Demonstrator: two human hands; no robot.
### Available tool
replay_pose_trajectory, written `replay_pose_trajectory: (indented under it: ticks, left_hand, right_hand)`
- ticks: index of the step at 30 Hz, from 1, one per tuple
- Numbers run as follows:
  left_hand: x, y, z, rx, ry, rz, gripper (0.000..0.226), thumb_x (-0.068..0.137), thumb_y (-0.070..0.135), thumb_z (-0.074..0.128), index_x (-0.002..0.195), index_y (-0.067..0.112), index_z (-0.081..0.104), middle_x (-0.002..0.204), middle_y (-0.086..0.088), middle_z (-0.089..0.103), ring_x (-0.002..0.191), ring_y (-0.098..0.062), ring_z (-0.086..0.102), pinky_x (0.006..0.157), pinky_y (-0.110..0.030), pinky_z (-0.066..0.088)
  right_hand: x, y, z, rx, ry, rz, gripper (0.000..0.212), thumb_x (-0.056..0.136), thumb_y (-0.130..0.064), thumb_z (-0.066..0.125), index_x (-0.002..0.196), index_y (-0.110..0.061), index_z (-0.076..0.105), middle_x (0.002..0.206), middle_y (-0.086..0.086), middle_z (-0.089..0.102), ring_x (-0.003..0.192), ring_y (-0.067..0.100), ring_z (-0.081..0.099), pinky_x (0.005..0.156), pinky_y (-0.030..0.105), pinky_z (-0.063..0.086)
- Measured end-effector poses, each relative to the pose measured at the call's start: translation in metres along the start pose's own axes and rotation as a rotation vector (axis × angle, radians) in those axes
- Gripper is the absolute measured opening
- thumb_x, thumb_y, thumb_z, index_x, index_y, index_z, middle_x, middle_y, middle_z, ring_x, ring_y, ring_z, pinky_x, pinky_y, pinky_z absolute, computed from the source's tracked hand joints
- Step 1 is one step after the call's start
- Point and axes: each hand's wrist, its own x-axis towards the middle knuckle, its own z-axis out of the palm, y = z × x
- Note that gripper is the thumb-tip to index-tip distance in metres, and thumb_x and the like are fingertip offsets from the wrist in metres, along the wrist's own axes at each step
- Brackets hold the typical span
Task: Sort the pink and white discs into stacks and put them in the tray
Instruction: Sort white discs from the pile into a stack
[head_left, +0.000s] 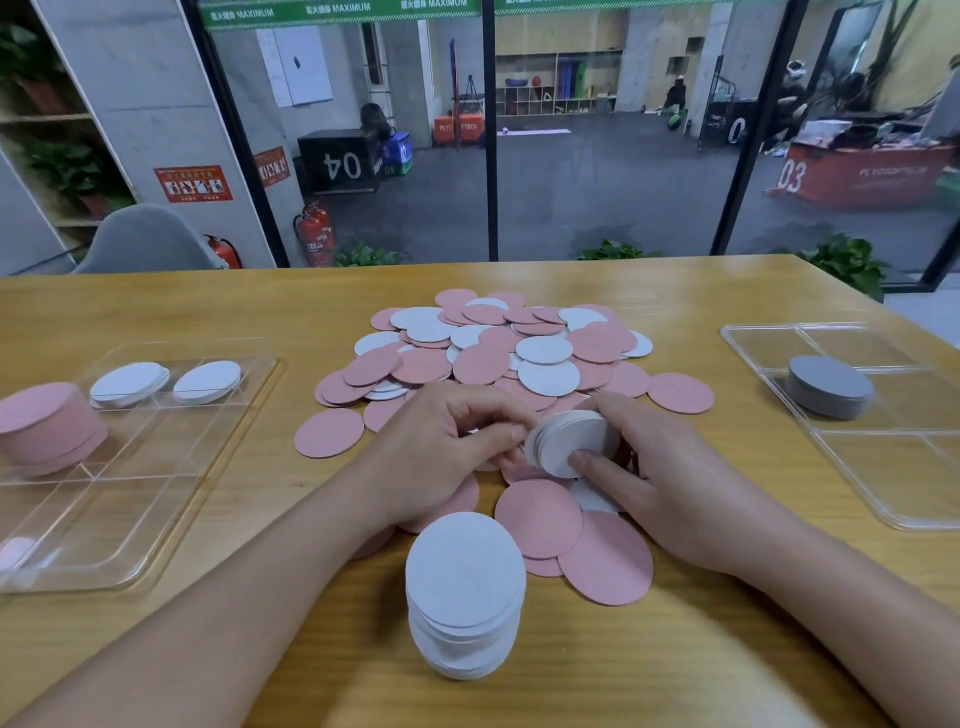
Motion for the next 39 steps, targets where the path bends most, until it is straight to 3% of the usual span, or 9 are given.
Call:
replay_pose_trajectory:
  ticks: [4, 9, 11, 15, 21, 25, 30, 33, 39]
  left_hand:
    - [-0.001, 0.0, 0.002, 0.015, -0.055, 0.003, 0.027, 0.11, 0.002, 0.062, 0.121, 0.014, 0.084, 0.103, -0.006, 0.084, 0.094, -0.026, 0.081, 0.092, -0.038, 0.066]
    - [0.003, -0.006, -0.014, 0.258, 0.194, -0.053, 0.012, 0.102, 0.019, 0.078, 0.101, 0.03, 0.084, 0.091, 0.014, 0.08, 0.082, -0.007, 0.074, 0.077, -0.019, 0.057]
    - [0.004, -0.014, -0.023, 0.397, 0.219, -0.093, 0.005, 0.098, 0.031, 0.082, 0.095, 0.032, 0.079, 0.089, 0.014, 0.076, 0.081, -0.006, 0.066, 0.073, -0.02, 0.051]
    - [0.004, -0.02, -0.025, 0.539, 0.136, -0.186, 0.026, 0.092, 0.058, 0.08, 0.109, 0.039, 0.072, 0.109, 0.018, 0.069, 0.1, 0.0, 0.063, 0.085, -0.024, 0.051]
    - [0.003, -0.011, -0.021, 0.619, 0.072, -0.219, 0.049, 0.089, 0.06, 0.083, 0.131, 0.039, 0.069, 0.119, 0.017, 0.059, 0.111, 0.003, 0.054, 0.099, -0.033, 0.05]
    - [0.002, -0.006, -0.021, 0.577, 0.082, -0.237, 0.047, 0.086, 0.057, 0.088, 0.125, 0.04, 0.068, 0.122, 0.02, 0.058, 0.113, 0.006, 0.056, 0.093, -0.028, 0.05]
    - [0.005, -0.01, -0.031, 0.394, 0.193, -0.259, 0.033, 0.088, 0.034, 0.091, 0.109, 0.037, 0.065, 0.091, 0.015, 0.071, 0.069, 0.0, 0.059, 0.069, -0.027, 0.046]
    - [0.007, -0.009, -0.036, 0.235, 0.32, -0.211, 0.01, 0.1, 0.025, 0.081, 0.106, 0.031, 0.075, 0.087, 0.009, 0.075, 0.062, -0.002, 0.059, 0.064, -0.018, 0.046]
    - [0.008, -0.001, -0.033, -0.081, 0.417, -0.179, 0.025, 0.107, 0.03, 0.073, 0.098, 0.009, 0.083, 0.1, -0.012, 0.081, 0.09, -0.027, 0.081, 0.085, -0.04, 0.068]
  right_hand:
    - [0.0, 0.001, 0.001, -0.021, -0.02, -0.018, 0.027, 0.105, -0.03, 0.067, 0.095, -0.047, 0.049, 0.097, -0.032, 0.06, 0.088, 0.003, 0.057, 0.069, 0.016, 0.04]
    - [0.001, 0.002, 0.0, -0.006, -0.022, -0.013, 0.024, 0.106, -0.031, 0.067, 0.093, -0.044, 0.05, 0.096, -0.029, 0.061, 0.086, 0.004, 0.058, 0.067, 0.017, 0.04]
    - [0.001, 0.002, 0.001, -0.007, -0.019, -0.012, 0.023, 0.106, -0.032, 0.067, 0.093, -0.043, 0.051, 0.095, -0.029, 0.061, 0.086, 0.004, 0.058, 0.067, 0.017, 0.04]
    - [0.0, 0.004, 0.001, -0.004, -0.015, 0.005, 0.021, 0.106, -0.034, 0.066, 0.092, -0.04, 0.051, 0.094, -0.027, 0.062, 0.083, 0.007, 0.058, 0.067, 0.019, 0.041]
    - [0.0, 0.003, 0.0, 0.011, -0.015, 0.005, 0.021, 0.106, -0.032, 0.067, 0.094, -0.042, 0.052, 0.092, -0.027, 0.064, 0.082, 0.006, 0.059, 0.066, 0.018, 0.042]
    - [-0.001, 0.002, -0.001, 0.022, -0.02, 0.008, 0.023, 0.106, -0.029, 0.068, 0.092, -0.041, 0.053, 0.09, -0.026, 0.063, 0.079, 0.006, 0.058, 0.065, 0.017, 0.041]
    - [0.0, 0.003, -0.001, 0.022, -0.021, 0.035, 0.01, 0.105, -0.033, 0.067, 0.099, -0.035, 0.059, 0.091, -0.019, 0.065, 0.08, 0.009, 0.059, 0.064, 0.021, 0.043]
    - [0.0, 0.001, -0.001, 0.034, -0.027, 0.019, 0.015, 0.106, -0.031, 0.067, 0.106, -0.043, 0.058, 0.096, -0.028, 0.066, 0.084, 0.004, 0.061, 0.07, 0.018, 0.045]
    - [0.0, 0.0, -0.001, 0.023, -0.028, 0.015, 0.024, 0.106, -0.029, 0.067, 0.098, -0.046, 0.053, 0.093, -0.031, 0.065, 0.08, 0.004, 0.06, 0.067, 0.017, 0.043]
